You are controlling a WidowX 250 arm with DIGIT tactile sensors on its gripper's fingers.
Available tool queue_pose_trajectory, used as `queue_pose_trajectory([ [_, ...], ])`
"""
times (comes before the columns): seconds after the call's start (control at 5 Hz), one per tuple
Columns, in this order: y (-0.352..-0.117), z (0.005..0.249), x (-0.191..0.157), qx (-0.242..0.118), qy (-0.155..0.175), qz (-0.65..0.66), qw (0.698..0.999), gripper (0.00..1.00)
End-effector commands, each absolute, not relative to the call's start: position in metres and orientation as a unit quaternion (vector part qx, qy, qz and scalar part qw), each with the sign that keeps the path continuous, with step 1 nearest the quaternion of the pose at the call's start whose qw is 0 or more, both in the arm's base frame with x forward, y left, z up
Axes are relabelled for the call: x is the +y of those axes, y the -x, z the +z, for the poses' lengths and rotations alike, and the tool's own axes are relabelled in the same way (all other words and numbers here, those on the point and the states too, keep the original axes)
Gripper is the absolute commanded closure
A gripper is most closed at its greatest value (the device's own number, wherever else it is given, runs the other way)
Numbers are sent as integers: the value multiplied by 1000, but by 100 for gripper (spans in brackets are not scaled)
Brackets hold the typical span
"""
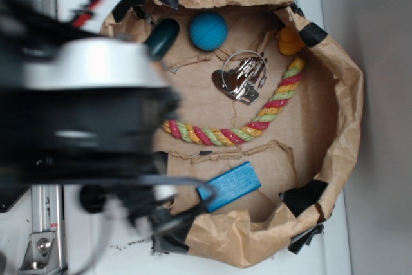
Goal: Grab the blue block.
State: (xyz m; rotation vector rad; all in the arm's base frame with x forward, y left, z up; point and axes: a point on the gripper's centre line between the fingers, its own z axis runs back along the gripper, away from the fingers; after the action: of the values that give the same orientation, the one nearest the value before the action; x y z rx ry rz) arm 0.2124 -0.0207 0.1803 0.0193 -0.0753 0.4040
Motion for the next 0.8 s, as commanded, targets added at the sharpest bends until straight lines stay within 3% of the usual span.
queue_pose_trajectory([
  [0.0,-298,127,-4,-54,-28,302,951,0],
  [0.2,-302,98,-5,-23,-3,315,949,0],
  [0.4,-280,81,-22,-15,7,304,953,0],
  [0.6,-264,63,-42,-4,53,281,958,0],
])
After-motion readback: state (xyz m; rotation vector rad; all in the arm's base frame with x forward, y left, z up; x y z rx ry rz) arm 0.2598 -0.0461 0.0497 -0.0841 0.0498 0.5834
